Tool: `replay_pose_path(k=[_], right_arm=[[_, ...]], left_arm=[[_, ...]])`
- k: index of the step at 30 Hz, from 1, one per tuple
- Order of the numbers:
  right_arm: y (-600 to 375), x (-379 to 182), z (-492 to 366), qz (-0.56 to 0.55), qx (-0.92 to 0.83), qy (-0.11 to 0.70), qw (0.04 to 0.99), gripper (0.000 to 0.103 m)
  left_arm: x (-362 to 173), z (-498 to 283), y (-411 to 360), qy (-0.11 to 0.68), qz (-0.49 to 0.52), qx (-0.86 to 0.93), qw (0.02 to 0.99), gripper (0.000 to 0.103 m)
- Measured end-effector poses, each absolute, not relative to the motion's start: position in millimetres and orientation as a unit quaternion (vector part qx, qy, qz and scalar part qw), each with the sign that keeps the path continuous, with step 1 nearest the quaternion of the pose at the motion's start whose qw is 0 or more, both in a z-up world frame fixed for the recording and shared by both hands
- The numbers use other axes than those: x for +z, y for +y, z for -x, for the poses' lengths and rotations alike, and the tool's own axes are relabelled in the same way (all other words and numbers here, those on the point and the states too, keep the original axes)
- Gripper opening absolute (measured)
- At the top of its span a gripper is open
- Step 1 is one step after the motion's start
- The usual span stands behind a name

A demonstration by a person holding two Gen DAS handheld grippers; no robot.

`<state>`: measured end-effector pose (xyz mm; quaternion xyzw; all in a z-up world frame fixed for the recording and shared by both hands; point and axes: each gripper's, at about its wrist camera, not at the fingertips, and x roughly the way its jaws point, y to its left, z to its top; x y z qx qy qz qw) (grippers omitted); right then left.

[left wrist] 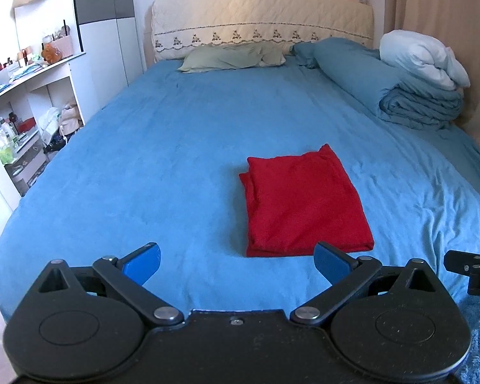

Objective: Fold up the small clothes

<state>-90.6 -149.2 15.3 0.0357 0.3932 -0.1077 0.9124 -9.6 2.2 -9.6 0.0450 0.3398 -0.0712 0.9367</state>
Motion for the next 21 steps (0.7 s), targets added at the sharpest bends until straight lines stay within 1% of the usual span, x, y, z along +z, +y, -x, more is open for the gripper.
replay_pose_path(k=[21], right_arm=[[-152.3, 11.6, 87.5, -0.044, -0.106, 0.399, 0.910, 0.103]], left_arm=[[-7.0, 16.6, 1.1, 0.325, -0.055, -0.070, 0.941, 0.103]])
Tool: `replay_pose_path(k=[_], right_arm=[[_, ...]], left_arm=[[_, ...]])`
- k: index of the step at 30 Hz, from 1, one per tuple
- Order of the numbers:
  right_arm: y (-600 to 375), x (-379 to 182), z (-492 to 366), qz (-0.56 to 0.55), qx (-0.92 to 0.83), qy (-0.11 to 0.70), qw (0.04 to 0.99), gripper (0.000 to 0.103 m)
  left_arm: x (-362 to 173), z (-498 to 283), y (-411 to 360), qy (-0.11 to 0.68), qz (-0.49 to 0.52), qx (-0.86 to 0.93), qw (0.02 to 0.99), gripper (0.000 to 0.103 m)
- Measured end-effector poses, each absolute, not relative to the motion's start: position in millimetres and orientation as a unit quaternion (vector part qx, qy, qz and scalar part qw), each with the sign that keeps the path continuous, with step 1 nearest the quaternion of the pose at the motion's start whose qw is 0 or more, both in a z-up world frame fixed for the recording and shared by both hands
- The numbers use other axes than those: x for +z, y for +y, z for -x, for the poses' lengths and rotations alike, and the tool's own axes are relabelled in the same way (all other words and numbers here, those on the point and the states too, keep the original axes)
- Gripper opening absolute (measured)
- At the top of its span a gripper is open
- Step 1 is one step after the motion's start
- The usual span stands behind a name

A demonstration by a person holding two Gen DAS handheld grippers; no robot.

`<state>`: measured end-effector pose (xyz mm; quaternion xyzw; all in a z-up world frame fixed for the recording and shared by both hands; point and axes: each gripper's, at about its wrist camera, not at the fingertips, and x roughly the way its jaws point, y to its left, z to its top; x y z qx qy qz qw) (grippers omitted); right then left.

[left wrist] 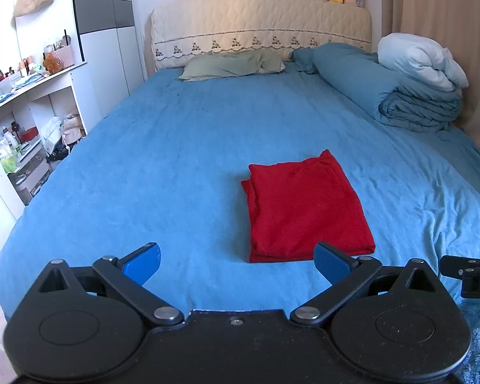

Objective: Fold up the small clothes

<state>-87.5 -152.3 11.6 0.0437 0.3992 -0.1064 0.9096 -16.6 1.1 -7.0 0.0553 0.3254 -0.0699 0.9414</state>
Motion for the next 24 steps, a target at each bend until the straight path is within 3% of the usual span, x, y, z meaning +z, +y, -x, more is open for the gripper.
replay_pose_path(k=[24], right_arm=[[-149.0, 11.1, 89.0, -0.049, -0.112, 0.398, 0.909, 0.103]], left_arm=[[-4.9, 18.8, 0.3, 0.319, -0.061, -0.076, 0.943, 0.103]])
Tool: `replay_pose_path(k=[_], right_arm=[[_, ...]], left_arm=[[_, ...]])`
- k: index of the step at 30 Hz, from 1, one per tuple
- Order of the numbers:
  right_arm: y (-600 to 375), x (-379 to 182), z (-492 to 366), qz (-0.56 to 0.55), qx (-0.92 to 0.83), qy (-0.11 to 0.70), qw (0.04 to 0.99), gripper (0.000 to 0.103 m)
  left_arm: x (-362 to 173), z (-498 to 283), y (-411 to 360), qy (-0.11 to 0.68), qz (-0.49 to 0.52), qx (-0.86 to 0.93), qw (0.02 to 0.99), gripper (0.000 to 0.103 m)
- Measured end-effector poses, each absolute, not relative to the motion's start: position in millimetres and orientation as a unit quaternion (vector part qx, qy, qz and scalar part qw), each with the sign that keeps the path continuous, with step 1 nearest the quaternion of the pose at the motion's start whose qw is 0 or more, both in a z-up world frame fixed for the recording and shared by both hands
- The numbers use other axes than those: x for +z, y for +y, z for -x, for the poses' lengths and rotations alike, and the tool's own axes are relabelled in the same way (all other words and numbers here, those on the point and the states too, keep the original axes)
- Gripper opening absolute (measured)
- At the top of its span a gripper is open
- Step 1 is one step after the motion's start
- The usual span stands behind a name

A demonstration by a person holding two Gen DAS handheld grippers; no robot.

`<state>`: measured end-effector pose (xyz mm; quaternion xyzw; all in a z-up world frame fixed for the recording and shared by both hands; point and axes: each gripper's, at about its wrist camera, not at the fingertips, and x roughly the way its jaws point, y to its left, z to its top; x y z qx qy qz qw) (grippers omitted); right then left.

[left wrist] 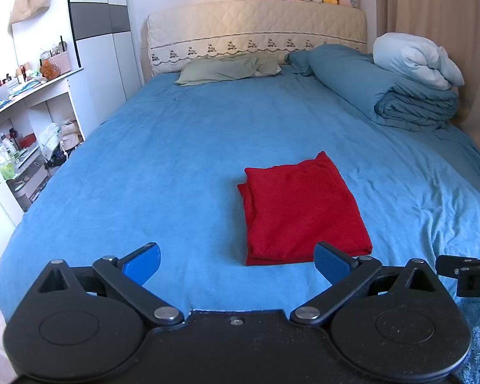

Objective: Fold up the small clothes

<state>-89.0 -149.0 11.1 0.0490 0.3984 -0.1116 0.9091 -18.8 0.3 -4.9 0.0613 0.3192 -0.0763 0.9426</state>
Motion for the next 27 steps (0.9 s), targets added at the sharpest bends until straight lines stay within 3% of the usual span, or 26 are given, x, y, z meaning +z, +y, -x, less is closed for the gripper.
replay_pose_path(k=[27], right_arm=[[-149.1, 14.1, 89.2, -0.054, -0.111, 0.397, 0.910, 0.103]], left_arm=[[-4.3, 17.4, 4.4, 0.316, -0.065, -0.081, 0.943, 0.103]])
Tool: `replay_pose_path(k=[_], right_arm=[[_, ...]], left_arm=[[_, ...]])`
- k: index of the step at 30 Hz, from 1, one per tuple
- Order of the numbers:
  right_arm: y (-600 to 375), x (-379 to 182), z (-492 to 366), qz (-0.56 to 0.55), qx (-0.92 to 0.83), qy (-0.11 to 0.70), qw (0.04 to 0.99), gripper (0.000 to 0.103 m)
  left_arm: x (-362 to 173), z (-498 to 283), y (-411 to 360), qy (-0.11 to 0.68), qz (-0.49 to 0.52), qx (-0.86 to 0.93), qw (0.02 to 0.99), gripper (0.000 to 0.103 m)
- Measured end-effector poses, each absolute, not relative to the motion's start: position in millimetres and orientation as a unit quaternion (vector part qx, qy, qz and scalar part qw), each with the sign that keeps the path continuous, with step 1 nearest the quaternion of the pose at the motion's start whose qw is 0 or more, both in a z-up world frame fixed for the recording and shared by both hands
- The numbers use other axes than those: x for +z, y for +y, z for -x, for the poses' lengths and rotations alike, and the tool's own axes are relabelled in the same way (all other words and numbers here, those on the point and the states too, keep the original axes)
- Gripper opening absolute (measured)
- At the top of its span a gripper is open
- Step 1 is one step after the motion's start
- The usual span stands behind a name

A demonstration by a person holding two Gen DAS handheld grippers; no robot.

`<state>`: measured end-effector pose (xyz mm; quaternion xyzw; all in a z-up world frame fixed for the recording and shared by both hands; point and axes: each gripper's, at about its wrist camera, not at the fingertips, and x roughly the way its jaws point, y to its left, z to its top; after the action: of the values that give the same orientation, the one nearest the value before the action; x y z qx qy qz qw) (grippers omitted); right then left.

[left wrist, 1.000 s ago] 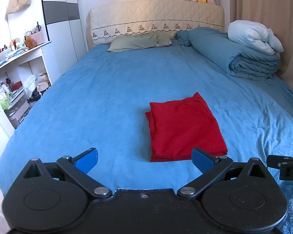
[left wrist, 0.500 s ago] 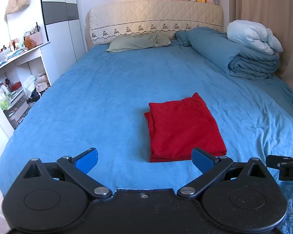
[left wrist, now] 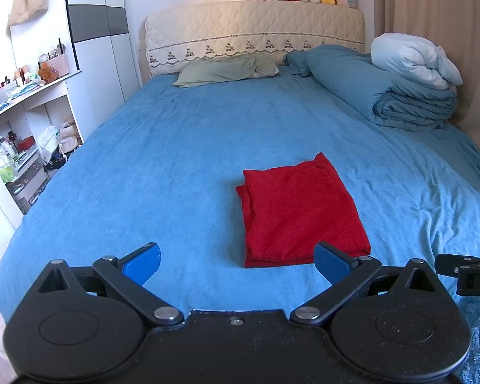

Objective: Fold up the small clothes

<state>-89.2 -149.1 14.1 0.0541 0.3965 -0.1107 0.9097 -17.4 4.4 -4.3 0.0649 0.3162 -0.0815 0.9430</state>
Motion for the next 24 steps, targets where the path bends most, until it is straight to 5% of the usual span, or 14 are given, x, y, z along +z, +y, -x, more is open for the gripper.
replay_pose_path(k=[24], right_arm=[[-148.6, 14.8, 89.5, -0.056, -0.112, 0.389, 0.912, 0.103]], left_arm=[[-3.4, 19.9, 4.7, 0.305, -0.067, -0.082, 0.947, 0.103]])
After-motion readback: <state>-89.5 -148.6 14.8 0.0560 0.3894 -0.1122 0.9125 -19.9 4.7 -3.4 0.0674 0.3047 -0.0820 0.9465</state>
